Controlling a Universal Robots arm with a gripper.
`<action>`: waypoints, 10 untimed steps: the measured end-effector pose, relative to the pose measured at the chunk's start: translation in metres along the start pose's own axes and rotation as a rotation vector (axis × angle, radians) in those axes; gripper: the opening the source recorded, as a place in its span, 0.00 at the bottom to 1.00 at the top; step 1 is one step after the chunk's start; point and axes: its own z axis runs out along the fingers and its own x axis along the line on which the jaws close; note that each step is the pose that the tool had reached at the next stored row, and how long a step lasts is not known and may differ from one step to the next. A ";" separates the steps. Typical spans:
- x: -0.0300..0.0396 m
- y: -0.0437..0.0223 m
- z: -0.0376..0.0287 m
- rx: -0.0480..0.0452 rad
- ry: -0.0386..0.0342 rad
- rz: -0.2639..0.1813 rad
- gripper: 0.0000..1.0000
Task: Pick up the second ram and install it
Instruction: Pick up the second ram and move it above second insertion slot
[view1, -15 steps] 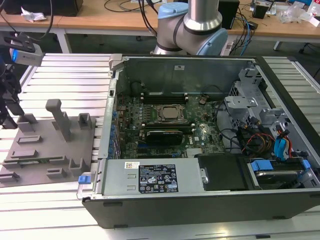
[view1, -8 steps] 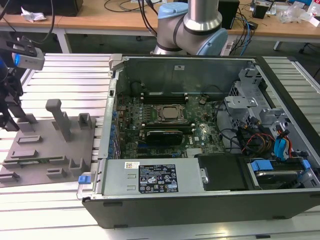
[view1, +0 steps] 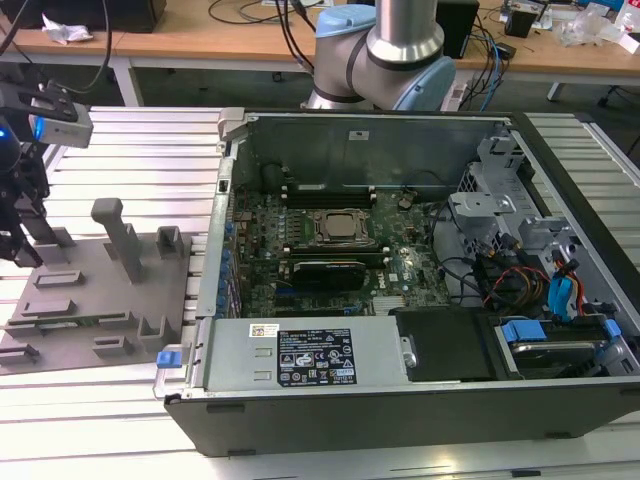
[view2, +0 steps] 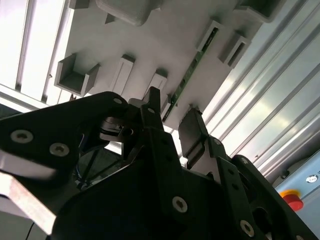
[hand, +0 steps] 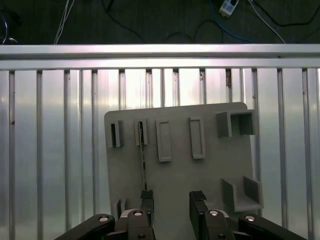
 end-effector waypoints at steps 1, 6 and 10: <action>0.0000 -0.0001 0.0009 0.0000 0.0000 0.000 0.42; 0.0001 -0.0002 0.0055 0.0000 0.0001 0.000 0.42; 0.0002 -0.0004 0.0098 0.0000 0.0000 0.000 0.42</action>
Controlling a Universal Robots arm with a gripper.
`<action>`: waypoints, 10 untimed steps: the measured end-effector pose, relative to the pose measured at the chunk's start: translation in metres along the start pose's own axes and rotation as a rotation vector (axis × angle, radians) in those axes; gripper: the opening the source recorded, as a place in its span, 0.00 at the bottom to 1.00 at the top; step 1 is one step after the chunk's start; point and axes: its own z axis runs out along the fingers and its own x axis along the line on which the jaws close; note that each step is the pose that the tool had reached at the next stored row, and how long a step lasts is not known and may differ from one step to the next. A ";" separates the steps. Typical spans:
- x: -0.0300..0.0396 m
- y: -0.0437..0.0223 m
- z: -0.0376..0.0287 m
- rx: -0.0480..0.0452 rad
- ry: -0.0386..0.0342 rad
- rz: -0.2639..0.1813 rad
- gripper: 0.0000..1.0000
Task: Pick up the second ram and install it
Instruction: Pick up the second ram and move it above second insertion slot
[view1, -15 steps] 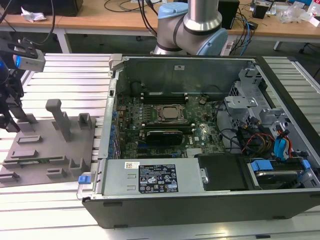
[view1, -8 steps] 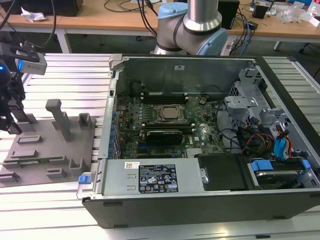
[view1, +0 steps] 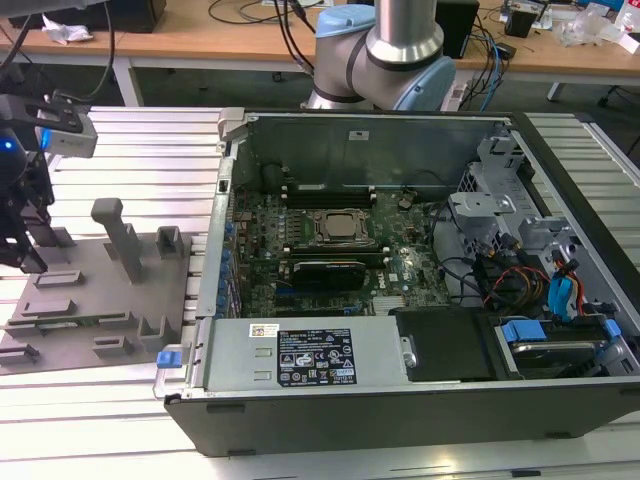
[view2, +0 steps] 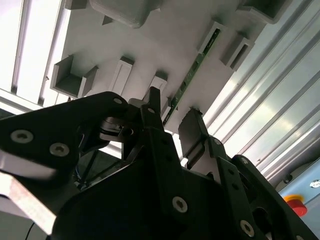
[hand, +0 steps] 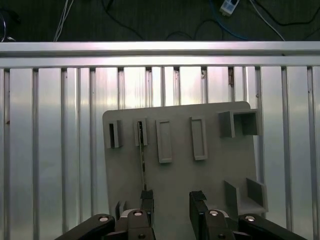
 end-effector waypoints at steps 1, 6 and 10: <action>0.0000 -0.0001 0.0017 0.0001 0.0000 0.000 0.42; 0.0003 -0.0005 0.0125 0.0001 0.0000 0.000 0.42; 0.0004 -0.0007 0.0165 0.0000 0.0000 0.000 0.42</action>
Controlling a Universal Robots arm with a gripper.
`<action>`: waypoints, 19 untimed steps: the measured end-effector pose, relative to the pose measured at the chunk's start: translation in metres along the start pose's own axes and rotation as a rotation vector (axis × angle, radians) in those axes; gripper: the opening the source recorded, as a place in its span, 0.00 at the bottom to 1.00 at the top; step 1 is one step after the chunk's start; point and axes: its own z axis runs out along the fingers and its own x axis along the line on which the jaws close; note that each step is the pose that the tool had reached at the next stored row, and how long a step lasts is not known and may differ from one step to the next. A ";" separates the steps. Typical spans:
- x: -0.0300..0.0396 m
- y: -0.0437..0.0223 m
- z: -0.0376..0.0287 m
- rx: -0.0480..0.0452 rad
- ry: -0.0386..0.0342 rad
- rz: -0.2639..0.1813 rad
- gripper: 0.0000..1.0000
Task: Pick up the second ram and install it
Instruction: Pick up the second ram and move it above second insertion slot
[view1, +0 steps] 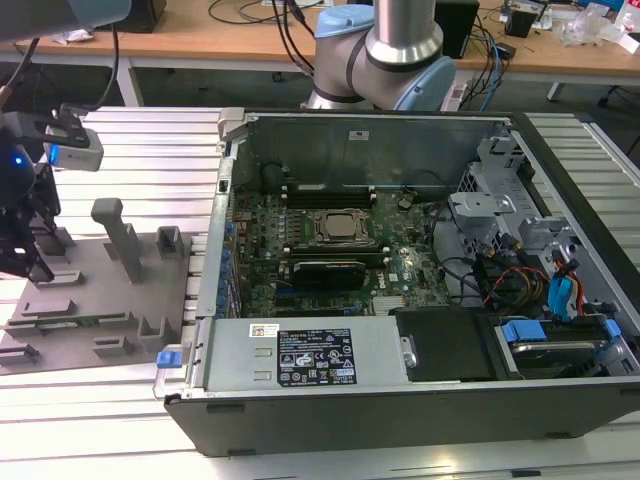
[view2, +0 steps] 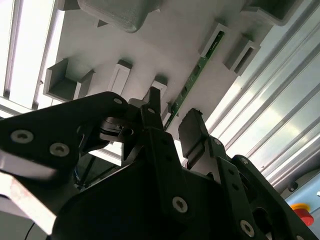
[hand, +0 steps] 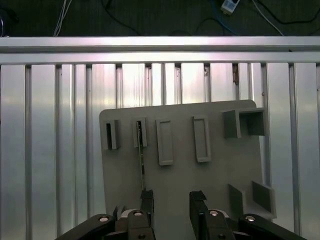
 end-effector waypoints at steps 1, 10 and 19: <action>0.0000 0.0000 0.0010 0.0000 0.0000 0.000 0.42; 0.0009 -0.0005 0.0110 0.0000 0.0000 0.000 0.42; 0.0017 -0.0009 0.0215 0.0000 0.0000 0.000 0.42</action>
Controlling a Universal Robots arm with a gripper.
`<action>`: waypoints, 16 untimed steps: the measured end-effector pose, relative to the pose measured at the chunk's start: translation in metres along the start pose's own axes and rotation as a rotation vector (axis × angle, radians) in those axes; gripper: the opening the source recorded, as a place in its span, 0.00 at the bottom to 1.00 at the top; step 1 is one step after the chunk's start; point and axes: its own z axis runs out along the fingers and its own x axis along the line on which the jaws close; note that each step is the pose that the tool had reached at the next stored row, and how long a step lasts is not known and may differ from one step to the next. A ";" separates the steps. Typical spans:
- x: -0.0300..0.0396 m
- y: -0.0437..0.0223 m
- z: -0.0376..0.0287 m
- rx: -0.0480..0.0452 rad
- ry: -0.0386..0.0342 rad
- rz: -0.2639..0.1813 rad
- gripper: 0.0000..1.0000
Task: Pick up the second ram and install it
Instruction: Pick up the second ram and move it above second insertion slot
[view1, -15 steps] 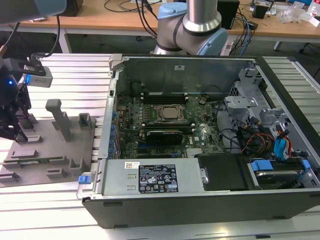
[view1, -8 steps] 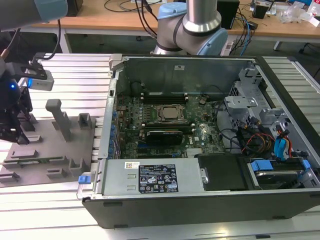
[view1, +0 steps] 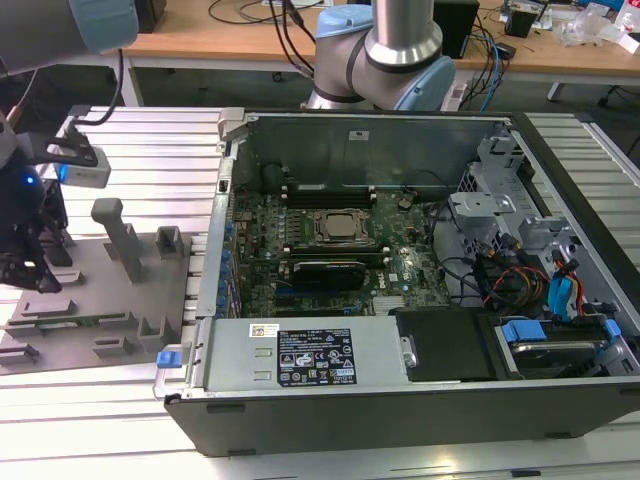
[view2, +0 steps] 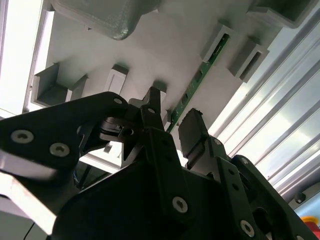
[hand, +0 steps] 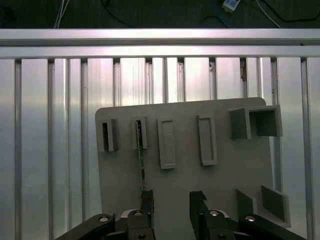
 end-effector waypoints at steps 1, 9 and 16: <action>0.0001 -0.0001 0.0007 0.0000 0.0000 0.000 0.42; 0.0009 -0.0004 0.0098 0.0000 0.0000 0.000 0.42; 0.0018 -0.0007 0.0163 -0.0001 0.0001 0.000 0.42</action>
